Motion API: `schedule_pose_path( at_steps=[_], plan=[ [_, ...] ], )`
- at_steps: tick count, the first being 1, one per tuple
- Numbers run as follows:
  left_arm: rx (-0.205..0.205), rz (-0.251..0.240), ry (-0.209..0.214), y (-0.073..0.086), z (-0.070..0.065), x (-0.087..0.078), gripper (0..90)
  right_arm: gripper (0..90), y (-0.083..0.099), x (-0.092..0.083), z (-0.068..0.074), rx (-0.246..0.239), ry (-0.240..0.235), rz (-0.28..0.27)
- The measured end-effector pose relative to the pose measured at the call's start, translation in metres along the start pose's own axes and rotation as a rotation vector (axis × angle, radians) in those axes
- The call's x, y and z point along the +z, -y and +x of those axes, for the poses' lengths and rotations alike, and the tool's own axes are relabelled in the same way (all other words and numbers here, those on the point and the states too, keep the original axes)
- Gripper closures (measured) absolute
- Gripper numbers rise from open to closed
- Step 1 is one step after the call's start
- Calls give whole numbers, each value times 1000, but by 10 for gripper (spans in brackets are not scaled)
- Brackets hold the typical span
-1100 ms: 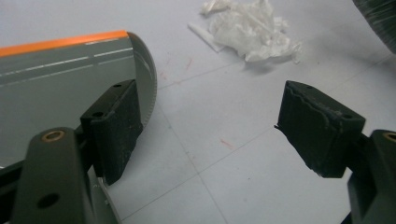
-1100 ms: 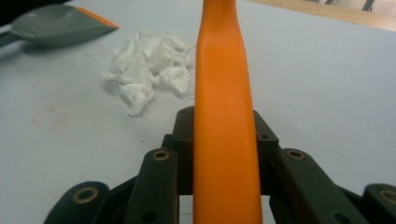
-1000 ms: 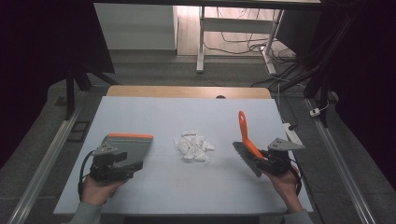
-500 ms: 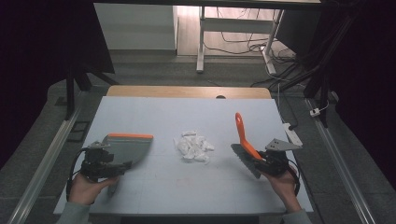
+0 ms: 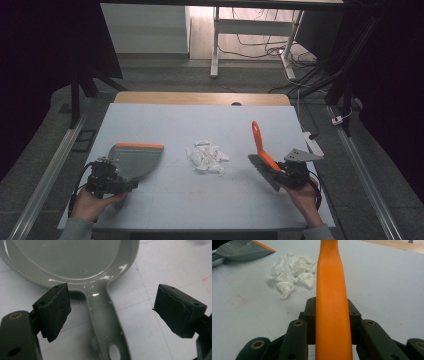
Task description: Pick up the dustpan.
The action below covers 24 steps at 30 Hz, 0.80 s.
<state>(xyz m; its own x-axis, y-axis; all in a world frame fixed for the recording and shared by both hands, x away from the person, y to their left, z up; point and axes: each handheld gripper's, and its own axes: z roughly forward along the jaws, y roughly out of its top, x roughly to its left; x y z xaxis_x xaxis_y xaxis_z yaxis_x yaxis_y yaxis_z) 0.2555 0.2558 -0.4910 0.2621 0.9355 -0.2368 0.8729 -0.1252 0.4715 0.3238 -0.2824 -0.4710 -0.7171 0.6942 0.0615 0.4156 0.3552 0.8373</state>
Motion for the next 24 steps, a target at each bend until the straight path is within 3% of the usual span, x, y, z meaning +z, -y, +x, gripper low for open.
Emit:
schedule_pose_path(
  at_steps=[7, 16, 24],
  plan=[
    [-20, 19, -10, 2, 6, 13, 137, 700, 1, 1, 0, -3, 7, 9],
    [-40, 4, -20, 9, 5, 10, 152, 699, 1, 1, 2, -7, 13, 12],
    [-70, 34, -15, 11, 13, 25, 217, 699, 1, 2, 1, -2, 17, 17]
  ],
)
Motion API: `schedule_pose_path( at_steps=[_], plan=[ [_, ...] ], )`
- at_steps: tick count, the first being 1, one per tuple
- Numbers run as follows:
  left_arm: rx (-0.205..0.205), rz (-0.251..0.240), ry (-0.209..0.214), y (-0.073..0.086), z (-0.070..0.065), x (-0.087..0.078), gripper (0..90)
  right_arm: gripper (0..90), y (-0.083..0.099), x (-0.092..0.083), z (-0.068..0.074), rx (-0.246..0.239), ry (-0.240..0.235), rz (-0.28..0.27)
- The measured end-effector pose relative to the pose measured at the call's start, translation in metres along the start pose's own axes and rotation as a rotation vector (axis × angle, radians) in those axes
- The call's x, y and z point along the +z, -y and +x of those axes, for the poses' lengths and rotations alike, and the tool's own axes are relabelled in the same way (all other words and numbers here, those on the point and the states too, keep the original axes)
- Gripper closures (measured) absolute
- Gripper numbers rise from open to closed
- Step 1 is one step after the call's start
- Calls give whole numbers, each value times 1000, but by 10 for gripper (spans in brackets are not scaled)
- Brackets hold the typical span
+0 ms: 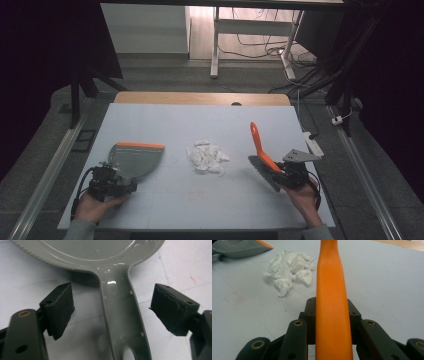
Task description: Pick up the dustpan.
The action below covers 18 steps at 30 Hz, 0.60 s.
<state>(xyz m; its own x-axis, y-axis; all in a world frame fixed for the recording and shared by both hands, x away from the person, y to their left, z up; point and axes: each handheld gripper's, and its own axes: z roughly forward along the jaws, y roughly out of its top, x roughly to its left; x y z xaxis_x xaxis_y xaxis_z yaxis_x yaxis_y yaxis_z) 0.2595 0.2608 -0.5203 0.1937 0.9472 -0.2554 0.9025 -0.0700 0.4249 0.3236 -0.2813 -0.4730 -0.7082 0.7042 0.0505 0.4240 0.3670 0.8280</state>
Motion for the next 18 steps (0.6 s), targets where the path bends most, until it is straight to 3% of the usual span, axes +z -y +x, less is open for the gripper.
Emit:
schedule_pose_path(
  at_steps=[9, 14, 18],
  plan=[
    [-31, -27, 9, -1, 4, 5, 355, 699, 0, 1, 0, -1, 7, 0],
    [-30, -35, 38, -1, 4, 6, 495, 699, 0, 2, 0, 1, 13, 5],
    [-36, -48, 58, -2, 3, 7, 531, 699, 0, 2, 0, 0, 15, 5]
  ],
)
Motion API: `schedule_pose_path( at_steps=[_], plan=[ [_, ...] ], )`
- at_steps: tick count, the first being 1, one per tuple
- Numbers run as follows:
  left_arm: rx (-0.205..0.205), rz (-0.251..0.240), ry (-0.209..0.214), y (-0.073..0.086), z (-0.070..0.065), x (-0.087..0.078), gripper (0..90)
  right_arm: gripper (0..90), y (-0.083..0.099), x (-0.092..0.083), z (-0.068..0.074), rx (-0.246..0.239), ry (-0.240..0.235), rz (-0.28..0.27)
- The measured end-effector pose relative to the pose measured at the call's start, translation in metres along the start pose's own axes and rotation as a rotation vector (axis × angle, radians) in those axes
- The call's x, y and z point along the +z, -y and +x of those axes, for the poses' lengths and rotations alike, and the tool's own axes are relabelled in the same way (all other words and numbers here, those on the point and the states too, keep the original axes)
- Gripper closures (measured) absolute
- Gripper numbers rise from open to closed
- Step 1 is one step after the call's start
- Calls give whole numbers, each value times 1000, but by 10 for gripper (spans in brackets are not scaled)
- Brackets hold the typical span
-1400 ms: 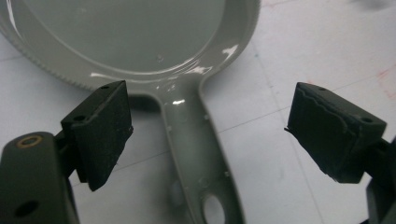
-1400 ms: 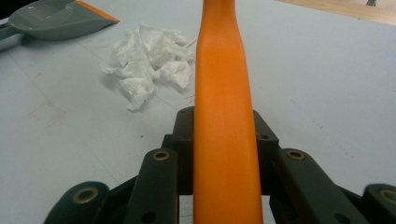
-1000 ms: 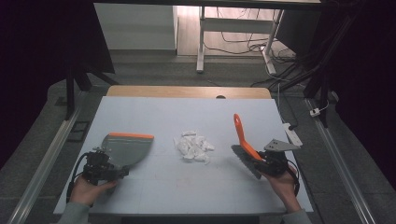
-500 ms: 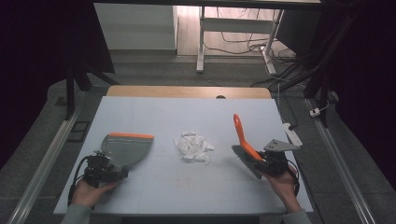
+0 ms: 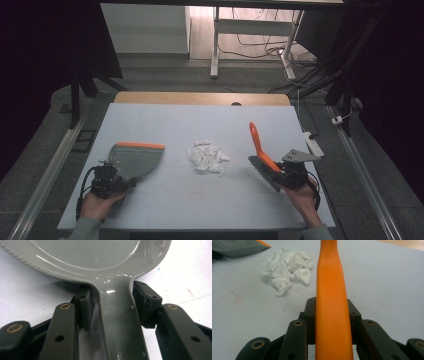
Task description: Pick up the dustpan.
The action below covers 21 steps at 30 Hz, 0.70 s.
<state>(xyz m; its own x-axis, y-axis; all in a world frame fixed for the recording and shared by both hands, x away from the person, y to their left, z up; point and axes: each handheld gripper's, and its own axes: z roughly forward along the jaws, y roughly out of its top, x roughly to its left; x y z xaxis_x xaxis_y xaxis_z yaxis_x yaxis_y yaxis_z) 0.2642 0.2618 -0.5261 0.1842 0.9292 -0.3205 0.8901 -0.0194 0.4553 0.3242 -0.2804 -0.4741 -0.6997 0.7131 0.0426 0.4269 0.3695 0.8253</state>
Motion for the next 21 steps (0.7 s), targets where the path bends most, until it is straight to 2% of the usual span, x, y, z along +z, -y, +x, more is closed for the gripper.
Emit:
schedule_pose_path(
  at_steps=[11, 21],
  plan=[
    [-19, -26, 15, 0, 7, -2, 608, 699, 0, 0, -1, 5, 5, 1],
    [0, -62, 17, 1, 12, -6, 613, 699, 0, 0, 0, 6, 5, -3]
  ],
)
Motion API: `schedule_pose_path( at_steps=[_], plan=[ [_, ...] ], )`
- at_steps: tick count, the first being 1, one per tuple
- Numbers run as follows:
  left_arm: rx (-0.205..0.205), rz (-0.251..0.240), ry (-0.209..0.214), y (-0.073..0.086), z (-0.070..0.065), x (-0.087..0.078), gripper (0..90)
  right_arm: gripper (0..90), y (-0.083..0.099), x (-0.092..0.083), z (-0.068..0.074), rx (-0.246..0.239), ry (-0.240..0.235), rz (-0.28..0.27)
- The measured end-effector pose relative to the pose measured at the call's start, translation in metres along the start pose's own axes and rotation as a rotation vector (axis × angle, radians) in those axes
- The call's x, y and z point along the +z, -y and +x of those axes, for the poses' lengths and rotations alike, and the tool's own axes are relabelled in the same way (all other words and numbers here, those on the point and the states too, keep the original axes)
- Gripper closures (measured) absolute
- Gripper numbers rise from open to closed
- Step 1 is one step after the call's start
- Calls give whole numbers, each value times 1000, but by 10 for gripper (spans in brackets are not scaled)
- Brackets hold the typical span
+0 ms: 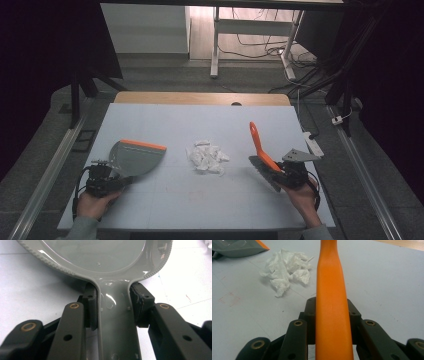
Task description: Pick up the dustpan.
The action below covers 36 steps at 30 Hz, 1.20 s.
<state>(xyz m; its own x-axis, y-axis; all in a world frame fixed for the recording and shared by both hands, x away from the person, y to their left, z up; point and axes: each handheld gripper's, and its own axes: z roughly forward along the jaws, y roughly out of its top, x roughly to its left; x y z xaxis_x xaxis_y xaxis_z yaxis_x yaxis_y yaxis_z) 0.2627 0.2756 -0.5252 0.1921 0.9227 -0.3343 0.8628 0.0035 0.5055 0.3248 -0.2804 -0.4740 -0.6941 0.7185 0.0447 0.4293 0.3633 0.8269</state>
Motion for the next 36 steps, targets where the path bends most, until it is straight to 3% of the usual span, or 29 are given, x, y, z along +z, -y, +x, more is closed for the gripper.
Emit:
schedule_pose_path(
  at_steps=[10, 17, 36],
  plan=[
    [34, -64, 30, -2, 9, -4, 613, 700, -4, -4, -1, 38, -20, -37],
    [55, -105, 69, -6, 17, -11, 613, 701, -7, -1, -1, 45, -10, -25],
    [115, -132, 75, -6, 5, -24, 613, 701, -15, -6, 0, 75, -9, -54]
  ],
)
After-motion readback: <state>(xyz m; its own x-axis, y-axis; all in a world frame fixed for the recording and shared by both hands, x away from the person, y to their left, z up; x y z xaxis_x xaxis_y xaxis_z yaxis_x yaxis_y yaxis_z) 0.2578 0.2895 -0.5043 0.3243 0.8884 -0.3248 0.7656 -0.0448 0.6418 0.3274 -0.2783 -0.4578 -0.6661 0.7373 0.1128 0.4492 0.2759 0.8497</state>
